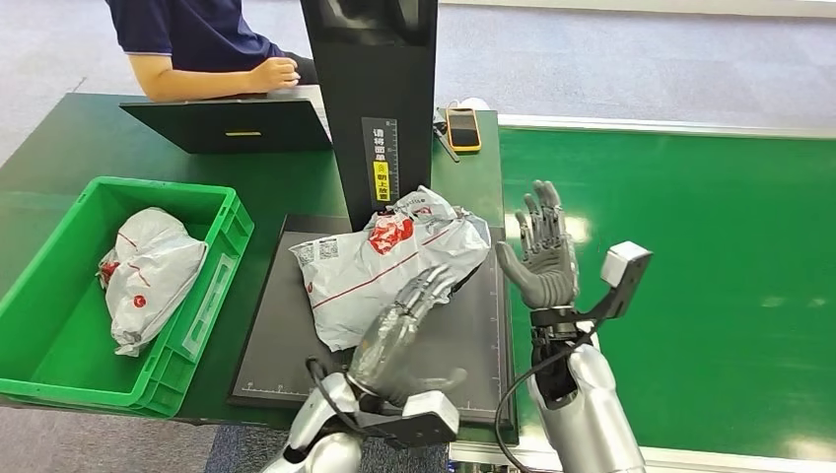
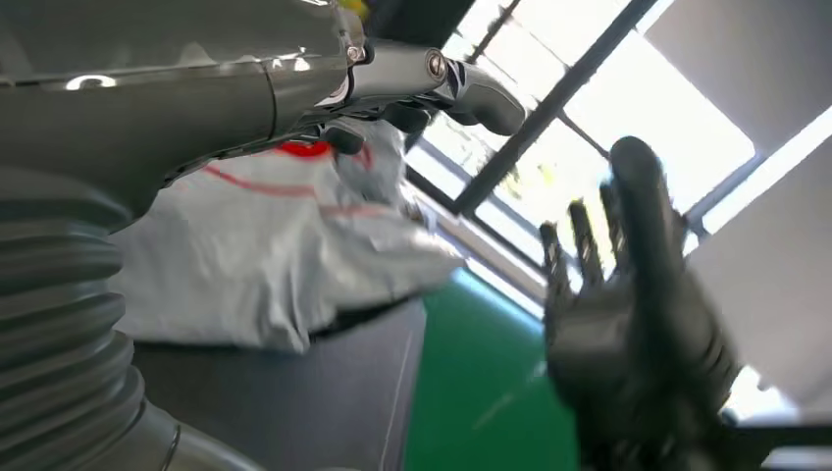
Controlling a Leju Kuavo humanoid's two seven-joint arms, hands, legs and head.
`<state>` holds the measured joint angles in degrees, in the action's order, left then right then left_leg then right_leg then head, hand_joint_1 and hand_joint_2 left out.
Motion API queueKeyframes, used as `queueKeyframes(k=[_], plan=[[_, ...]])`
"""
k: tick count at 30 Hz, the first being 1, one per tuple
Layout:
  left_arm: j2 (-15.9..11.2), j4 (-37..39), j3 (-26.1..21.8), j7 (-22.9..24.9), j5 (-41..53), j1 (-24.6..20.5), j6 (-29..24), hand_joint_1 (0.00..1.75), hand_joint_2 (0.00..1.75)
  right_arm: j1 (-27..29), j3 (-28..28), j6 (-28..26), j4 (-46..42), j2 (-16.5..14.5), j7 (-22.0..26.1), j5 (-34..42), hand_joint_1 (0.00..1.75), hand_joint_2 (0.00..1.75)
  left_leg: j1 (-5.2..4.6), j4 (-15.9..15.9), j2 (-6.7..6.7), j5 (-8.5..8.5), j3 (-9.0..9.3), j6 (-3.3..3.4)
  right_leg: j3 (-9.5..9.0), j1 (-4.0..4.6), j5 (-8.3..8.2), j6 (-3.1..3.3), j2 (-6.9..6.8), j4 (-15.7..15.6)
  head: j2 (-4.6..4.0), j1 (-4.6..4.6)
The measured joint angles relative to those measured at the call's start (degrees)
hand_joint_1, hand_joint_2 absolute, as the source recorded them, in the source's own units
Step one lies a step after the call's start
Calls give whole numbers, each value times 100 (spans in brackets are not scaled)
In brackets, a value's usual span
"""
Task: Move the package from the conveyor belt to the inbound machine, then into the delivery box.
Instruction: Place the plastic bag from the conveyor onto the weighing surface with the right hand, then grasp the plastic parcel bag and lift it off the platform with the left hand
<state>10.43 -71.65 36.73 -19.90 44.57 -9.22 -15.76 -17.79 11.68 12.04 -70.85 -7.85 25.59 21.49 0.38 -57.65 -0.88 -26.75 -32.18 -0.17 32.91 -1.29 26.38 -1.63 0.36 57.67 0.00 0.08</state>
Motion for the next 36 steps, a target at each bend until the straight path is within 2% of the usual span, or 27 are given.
queueKeyframes(k=[4, 9, 13, 19, 26, 36], plan=[[40, 787, 321, 7, 126, -457, 19, 0, 175, 438, -383, 128, -484, 17, 5, -84, 0, 175, 0, 1, 1, 0, -2, 0, 2, 2, 0, 1, 1, 0, 0, -1], [40, 1155, 581, 81, 228, -805, 166, 0, 175, 778, -668, 234, -848, 18, -17, -187, 0, 175, 1, 5, 2, 0, -2, -1, 3, 4, 1, 1, 3, 1, 0, -1], [37, 1186, 733, 177, 259, -989, 163, 0, 175, 911, -814, 284, -949, 18, -33, -237, 0, 175, 1, 5, 2, 0, -2, -1, 3, 3, 1, 1, 3, 1, 0, -1], [-97, 677, 766, 541, 442, -1218, -296, 0, 175, 1079, -983, 332, -1050, 17, -61, -342, 0, 175, 1, 5, 2, 1, -3, 0, 1, 3, 1, 1, 2, 2, 0, 0], [-445, 339, 766, 1026, 1030, -1207, 55, 0, 175, 1230, -1148, 386, -1277, 18, -68, -428, 0, 175, 1, 7, 4, 0, -3, -1, 2, 3, 1, 2, 3, 2, 0, 0], [-791, 1208, 760, 1045, 1211, -1059, 238, 0, 175, 1474, -1336, 533, -1685, 13, -110, -476, 0, 175, 1, 7, 6, 0, -3, -1, 3, 3, 1, 2, 3, 2, 0, -1]])
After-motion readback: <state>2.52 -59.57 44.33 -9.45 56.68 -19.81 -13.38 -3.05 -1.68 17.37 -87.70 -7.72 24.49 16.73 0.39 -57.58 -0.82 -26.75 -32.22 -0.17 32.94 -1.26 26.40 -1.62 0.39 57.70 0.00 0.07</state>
